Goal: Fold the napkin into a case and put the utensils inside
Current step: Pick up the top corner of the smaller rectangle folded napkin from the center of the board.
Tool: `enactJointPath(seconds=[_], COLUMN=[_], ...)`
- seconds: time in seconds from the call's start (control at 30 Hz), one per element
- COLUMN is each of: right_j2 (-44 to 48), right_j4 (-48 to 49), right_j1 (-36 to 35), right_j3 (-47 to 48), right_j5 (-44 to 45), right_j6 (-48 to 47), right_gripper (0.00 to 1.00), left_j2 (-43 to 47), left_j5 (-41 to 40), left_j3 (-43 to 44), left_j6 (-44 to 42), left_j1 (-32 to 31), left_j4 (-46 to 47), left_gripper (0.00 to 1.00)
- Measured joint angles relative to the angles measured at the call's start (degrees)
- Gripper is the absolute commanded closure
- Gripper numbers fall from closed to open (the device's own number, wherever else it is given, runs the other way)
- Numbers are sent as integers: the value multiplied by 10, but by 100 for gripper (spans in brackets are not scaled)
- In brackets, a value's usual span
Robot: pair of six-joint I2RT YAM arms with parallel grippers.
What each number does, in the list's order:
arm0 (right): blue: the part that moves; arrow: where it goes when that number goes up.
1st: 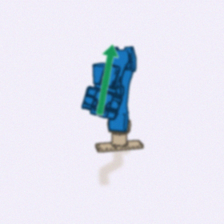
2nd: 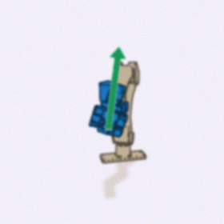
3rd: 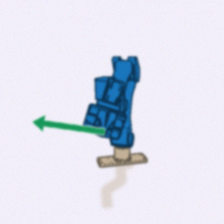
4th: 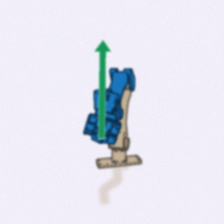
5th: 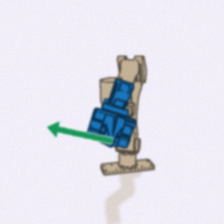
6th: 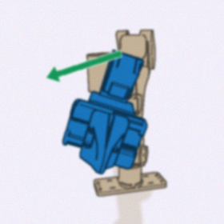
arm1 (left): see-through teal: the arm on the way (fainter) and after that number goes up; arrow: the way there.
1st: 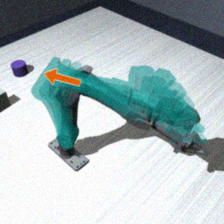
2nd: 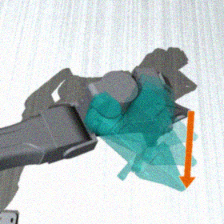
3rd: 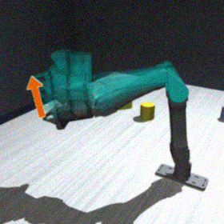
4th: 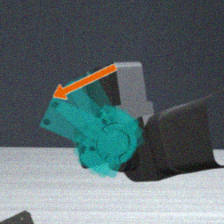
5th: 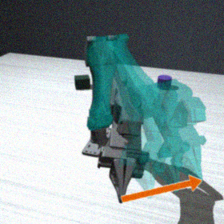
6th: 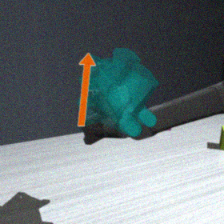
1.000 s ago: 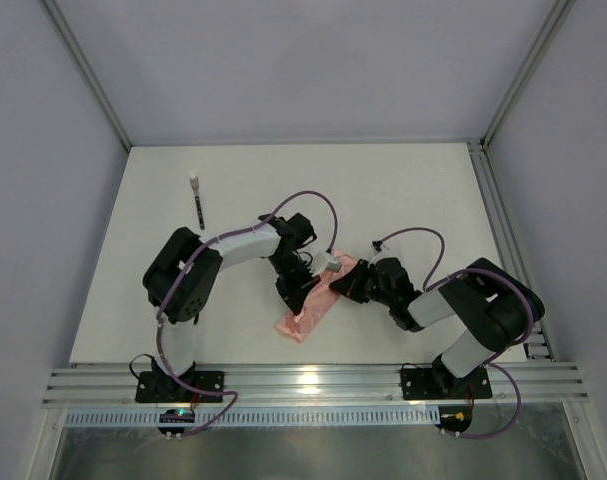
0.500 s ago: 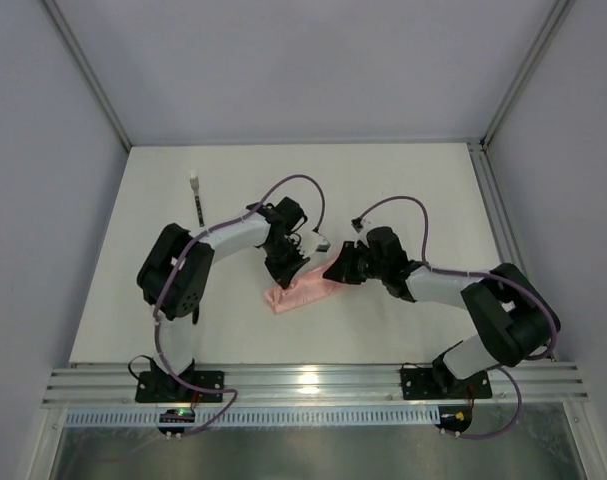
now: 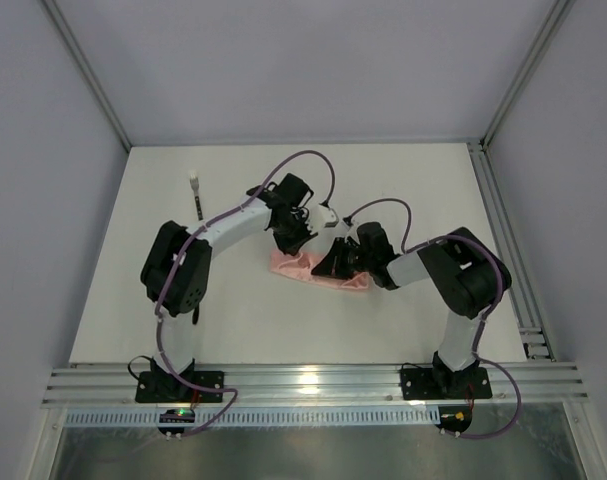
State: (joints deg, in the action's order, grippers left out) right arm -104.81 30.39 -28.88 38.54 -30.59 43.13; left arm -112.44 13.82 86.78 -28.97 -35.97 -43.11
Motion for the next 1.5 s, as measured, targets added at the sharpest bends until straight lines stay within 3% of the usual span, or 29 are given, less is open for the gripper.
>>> enactJointPath(seconds=[0.23, 0.4, 0.77, 1.2, 1.3, 1.43, 1.5], right_j2=[-33, -37, -33, 57, 101, 186, 223], right_j4=[136, 169, 167, 59, 7, -40, -38], right_j1=[6, 6, 6, 6, 2, -24, -42], right_j3=[-43, -58, -58, -47, -39, -38, -38], right_j5=[-1, 9, 2, -107, -132, -134, -121], right_j6=[78, 96, 71, -80, -158, -289, -367], right_gripper=[93, 93, 92, 88, 80, 54, 49], left_j2=[-7, -11, -46, -68, -77, -86, -87], left_j5=[83, 110, 163, 225, 239, 252, 255], left_j3=[12, 2, -17, 34, 55, 76, 80], left_j6=[15, 20, 51, 60, 56, 44, 40], left_j1=[1, 1, 33, 71, 84, 95, 96], left_j4=[-53, -79, -83, -107, -123, -142, -151], left_gripper=[100, 100, 100, 100, 100, 100, 100])
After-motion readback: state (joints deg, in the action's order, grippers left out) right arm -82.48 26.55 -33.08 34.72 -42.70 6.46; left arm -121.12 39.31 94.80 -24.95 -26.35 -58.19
